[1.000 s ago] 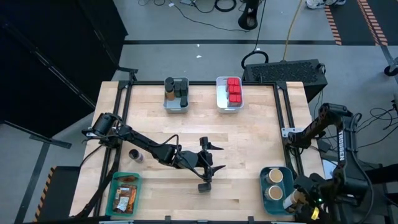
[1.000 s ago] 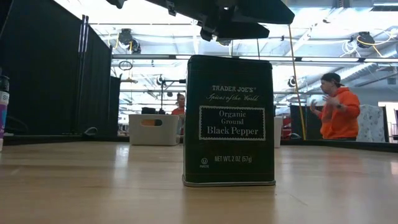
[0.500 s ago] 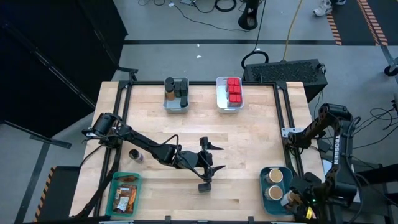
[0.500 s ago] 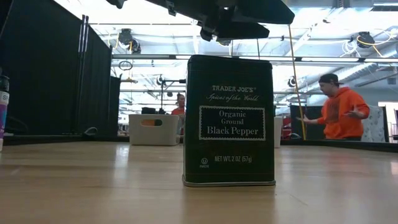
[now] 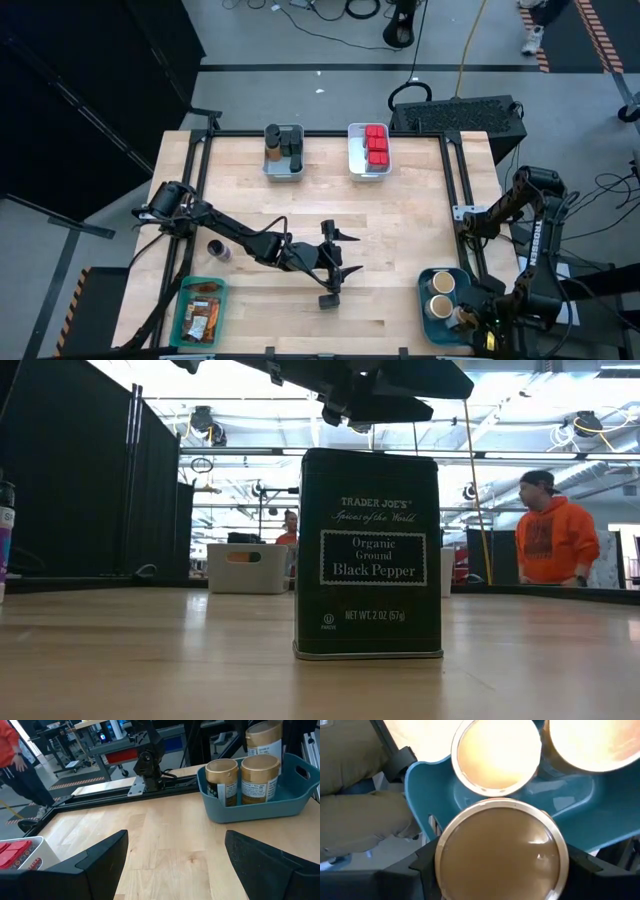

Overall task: Sort spices by type
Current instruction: Put the gold spice bottle into the blue bin

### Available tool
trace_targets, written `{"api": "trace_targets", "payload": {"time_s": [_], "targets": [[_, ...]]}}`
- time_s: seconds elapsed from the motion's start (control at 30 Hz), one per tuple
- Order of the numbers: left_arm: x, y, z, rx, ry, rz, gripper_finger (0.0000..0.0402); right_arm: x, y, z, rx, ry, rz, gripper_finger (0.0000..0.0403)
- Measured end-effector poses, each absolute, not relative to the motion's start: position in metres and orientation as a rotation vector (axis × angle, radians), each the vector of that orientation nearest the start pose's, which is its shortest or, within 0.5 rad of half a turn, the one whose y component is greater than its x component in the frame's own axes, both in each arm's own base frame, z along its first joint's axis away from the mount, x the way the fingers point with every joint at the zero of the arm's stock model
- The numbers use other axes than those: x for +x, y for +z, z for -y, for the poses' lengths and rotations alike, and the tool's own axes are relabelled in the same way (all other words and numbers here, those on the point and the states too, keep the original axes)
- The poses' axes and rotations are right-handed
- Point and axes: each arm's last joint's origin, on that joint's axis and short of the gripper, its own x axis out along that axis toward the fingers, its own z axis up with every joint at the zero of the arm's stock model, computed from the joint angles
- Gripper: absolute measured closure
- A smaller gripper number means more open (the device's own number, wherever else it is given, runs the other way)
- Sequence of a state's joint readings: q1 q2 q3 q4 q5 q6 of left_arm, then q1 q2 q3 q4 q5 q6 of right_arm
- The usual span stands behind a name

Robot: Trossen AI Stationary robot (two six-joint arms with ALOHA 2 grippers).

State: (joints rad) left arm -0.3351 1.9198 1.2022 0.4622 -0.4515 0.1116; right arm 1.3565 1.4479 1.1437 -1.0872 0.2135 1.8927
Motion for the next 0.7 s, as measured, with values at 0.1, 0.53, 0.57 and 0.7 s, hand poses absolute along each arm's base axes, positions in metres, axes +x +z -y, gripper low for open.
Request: {"api": "trace_targets", "payload": {"time_s": [0.1, 0.53, 0.57, 0.7], "targets": [[0.406, 0.212, 0.128, 0.209, 0.102, -0.243, 0.0070, 0.062, 0.250, -0.249, 0.545, -0.257, -1.319, 0.0150], [0.406, 0.212, 0.128, 0.210, 0.103, -0.243, 0.0070, 0.063, 0.241, -0.249, 0.522, -0.223, -1.322, 0.0114], [0.406, 0.212, 0.128, 0.210, 0.103, -0.243, 0.0070, 0.063, 0.241, -0.249, 0.523, -0.223, -1.320, 0.0109], [0.406, 0.212, 0.128, 0.210, 0.103, -0.243, 0.0070, 0.063, 0.241, -0.249, 0.529, -0.229, -1.320, 0.0105]]}}
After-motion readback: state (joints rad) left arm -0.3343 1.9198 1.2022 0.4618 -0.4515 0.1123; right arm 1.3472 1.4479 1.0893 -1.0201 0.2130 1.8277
